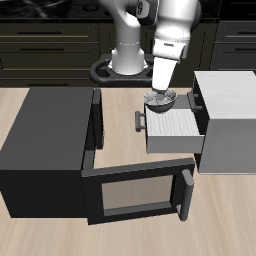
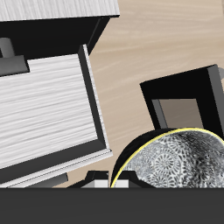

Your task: Close the top drawer of the white cabinet and place the bowl in the middle drawer

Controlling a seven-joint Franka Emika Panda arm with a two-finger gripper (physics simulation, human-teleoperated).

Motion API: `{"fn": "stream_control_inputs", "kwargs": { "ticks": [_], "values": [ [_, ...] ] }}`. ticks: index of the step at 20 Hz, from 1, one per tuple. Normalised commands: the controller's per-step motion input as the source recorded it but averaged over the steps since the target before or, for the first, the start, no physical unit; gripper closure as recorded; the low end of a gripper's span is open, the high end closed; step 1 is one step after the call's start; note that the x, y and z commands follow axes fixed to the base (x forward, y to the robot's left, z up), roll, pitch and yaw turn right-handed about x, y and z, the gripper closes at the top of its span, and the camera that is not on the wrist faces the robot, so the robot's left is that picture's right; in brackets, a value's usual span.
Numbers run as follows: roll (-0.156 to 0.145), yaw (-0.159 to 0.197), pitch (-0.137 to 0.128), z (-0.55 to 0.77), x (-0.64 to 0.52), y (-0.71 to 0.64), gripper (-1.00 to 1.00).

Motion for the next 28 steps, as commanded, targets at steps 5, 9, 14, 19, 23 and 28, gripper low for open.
{"fn": "stream_control_inputs", "kwargs": {
  "ticks": [5, 9, 14, 19, 23, 28],
  "values": [
    [-0.040, 0.180, -0.120, -0.05, 0.04, -0.11, 1.00],
    [0.006, -0.053, 0.030, -0.03, 0.03, -0.03, 1.00],
    [0.008, -0.033, 0.008, 0.02, -0.01, 0.02, 1.00],
    [0.006, -0.025, -0.018, 0.06, -0.09, 0.05, 1.00],
    [0.034, -0.031, 0.002, 0.02, -0.13, 0.06, 1.00],
    [0.005, -0.021, 0.003, -0.03, -0.15, -0.07, 1.00]
  ]
}}
